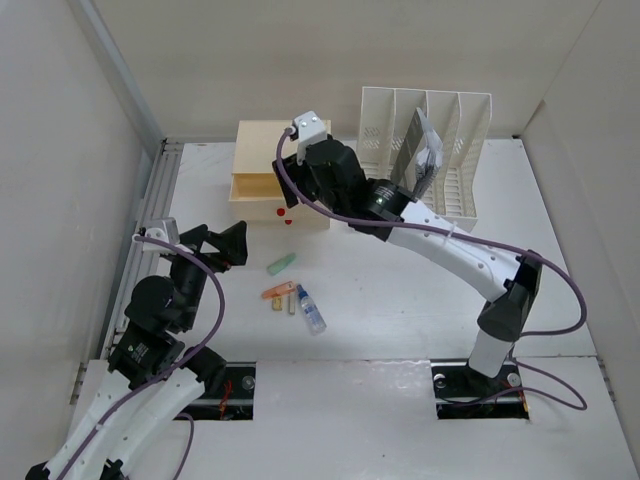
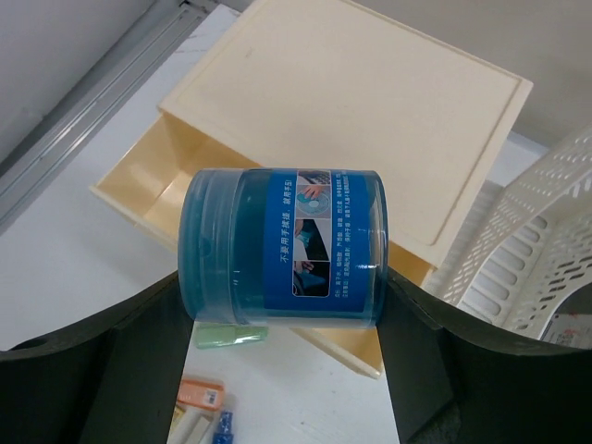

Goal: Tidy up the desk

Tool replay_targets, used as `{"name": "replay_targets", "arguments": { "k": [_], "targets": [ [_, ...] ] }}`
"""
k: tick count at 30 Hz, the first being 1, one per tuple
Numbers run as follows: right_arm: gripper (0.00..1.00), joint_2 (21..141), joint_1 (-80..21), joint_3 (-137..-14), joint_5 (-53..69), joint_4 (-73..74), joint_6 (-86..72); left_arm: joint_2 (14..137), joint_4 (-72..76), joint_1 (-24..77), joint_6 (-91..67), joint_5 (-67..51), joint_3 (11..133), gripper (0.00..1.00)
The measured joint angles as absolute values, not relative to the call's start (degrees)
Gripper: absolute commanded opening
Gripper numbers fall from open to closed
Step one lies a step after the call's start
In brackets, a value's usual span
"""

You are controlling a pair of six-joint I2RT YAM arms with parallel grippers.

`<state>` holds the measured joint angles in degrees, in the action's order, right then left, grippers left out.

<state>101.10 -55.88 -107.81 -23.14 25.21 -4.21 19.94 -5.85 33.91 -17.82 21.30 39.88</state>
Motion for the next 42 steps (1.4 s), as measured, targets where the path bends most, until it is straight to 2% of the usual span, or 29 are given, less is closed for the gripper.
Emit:
{"name": "replay_targets", "arguments": {
  "k": [13,27,30,33,34,35,37,38,42],
  "targets": [
    [0.00,105.14,-51.20,-107.92,-23.05,26.30,-15.81,19.57,-5.85,33.91,-17.82,21.30,39.86,0.95],
    [0.00,104.49,-52.38,-105.01,-21.87,26.44,-18.02,18.85,-5.87,33.91,-17.82,21.30,39.86,0.95],
    [0.03,104.16,-52.99,-103.94,-22.20,25.65,-18.26,18.85,-5.85,33.91,-17.82,21.30,39.86,0.95],
    [0.21,103.68,-52.97,-103.15,-22.33,25.19,-18.41,18.83,-5.87,33.91,-17.82,21.30,39.86,0.95],
    [0.30,103.57,-52.97,-103.00,-22.44,25.08,-18.41,18.83,-5.85,33.91,-17.82,21.30,39.86,0.95],
    [0.45,103.50,-52.97,-102.85,-22.52,25.02,-18.44,18.85,-5.85,33.91,-17.85,21.32,39.86,0.95],
    [0.57,103.42,-52.97,-102.56,-22.50,24.67,-18.44,18.83,-5.85,33.91,-17.85,21.30,39.86,0.95],
    [0.67,103.39,-52.97,-102.52,-22.50,24.49,-18.37,18.83,-5.87,33.91,-17.85,21.30,39.86,0.95],
    [0.83,103.13,-52.97,-102.24,-21.96,24.03,-17.69,18.85,-5.85,33.91,-17.85,21.30,39.83,0.95]
  ]
}}
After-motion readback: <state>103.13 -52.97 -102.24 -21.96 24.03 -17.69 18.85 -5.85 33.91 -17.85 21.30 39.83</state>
